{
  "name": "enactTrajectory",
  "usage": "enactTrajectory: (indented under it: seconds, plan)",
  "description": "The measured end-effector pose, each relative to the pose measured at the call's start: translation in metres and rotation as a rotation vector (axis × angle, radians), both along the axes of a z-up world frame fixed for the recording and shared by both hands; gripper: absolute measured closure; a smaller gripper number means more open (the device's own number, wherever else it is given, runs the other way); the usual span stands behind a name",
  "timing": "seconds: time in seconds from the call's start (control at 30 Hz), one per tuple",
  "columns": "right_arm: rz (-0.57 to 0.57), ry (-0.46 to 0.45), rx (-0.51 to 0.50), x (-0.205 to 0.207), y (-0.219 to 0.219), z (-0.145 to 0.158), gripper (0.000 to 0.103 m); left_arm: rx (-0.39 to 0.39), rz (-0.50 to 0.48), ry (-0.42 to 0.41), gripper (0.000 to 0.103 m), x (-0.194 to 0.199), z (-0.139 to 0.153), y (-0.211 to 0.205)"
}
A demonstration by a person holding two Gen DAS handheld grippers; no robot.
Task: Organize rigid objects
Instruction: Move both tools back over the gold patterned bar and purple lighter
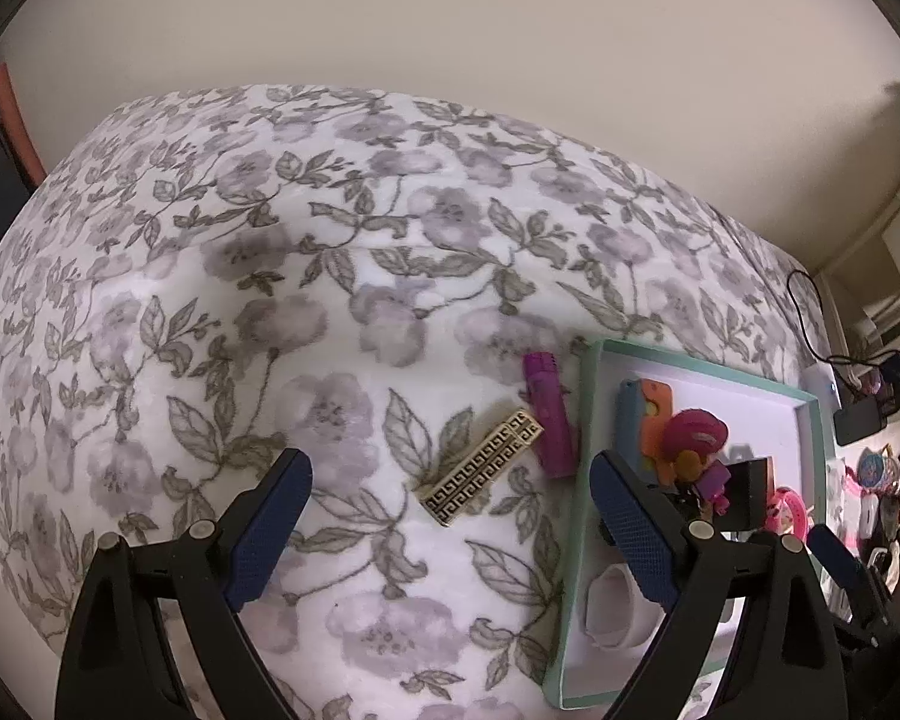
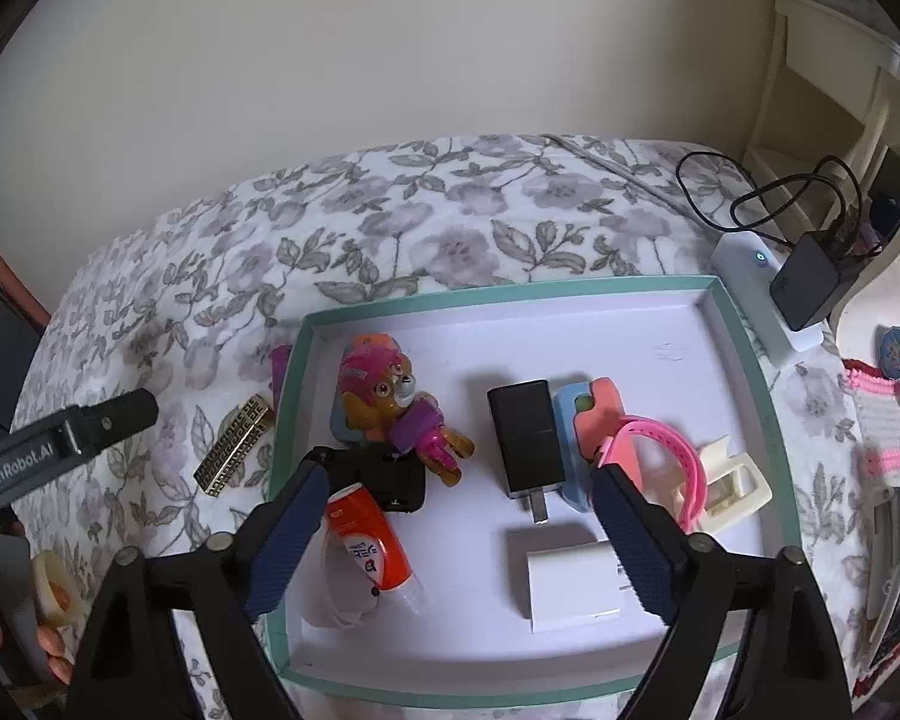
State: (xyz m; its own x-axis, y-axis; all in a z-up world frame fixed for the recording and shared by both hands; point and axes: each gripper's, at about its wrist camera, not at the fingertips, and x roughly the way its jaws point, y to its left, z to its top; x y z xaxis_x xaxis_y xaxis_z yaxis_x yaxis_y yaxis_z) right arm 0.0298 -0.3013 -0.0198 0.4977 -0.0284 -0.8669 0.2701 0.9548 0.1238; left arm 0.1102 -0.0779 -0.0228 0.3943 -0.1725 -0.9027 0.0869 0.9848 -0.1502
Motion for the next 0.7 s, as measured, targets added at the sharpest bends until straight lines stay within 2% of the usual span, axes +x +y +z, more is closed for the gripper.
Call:
enactTrajectory:
  seconds: [0.4,0.57,0.7]
  plan:
    - [0.060,-0.005,0.003,0.010,0.026,-0.005,0.000,-0.009,0.059,0.009,0.009,0.008,-0.012,0.023]
    - [0.076,0.002,0.003,0.015,0.035,-0.009,0.000,0.003,0.053,0.033,0.009,0.011,-0.023,0.025]
    - [0.080,0.008,0.007,0.019,0.038,-0.012,0.000,0.021,0.008,0.084,0.009,0.013,-0.036,0.020]
